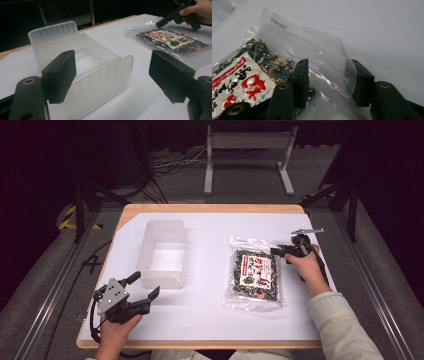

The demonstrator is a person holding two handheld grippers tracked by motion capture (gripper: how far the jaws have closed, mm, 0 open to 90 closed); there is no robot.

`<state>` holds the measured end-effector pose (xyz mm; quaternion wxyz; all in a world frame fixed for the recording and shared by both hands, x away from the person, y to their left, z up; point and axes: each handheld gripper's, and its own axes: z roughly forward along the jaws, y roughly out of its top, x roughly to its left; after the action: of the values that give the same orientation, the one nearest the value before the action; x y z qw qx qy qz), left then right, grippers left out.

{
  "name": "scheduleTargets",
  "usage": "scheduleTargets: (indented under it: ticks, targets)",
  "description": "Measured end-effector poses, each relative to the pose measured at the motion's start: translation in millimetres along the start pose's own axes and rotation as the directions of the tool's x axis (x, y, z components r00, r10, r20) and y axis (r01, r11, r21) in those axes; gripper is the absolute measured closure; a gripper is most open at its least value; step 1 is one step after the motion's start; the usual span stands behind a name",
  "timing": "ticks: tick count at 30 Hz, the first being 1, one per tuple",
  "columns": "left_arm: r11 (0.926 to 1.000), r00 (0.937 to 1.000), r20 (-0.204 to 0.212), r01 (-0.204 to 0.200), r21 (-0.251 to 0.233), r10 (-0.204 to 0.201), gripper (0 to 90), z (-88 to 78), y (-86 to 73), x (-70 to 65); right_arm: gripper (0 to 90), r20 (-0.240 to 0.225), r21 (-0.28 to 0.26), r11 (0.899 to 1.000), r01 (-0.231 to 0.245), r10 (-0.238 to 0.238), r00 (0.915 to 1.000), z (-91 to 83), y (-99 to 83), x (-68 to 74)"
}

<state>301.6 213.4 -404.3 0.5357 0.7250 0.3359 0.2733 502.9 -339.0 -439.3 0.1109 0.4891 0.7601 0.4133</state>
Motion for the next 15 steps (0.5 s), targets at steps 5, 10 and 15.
scheduleTargets:
  ticks: [5,10,15]
  targets:
    - [1.0000,1.0000,-0.004,0.000,-0.005,0.000,22.2,0.5,0.3,0.4,75.4,-0.005,0.011,0.999,0.032,-0.032,0.9995,-5.3,1.5,1.4]
    - [0.9997,0.9998,-0.020,0.006,-0.024,-0.006,19.8,1.7,-0.1,0.0,86.8,0.013,0.002,0.999,0.045,-0.045,0.9989,-7.7,2.4,2.5]
    - [0.9993,0.9993,-0.023,0.030,0.024,-0.029,24.8,2.1,1.8,0.9,88.5,0.023,0.006,0.999,0.054,-0.054,0.9983,-9.3,4.1,5.0]
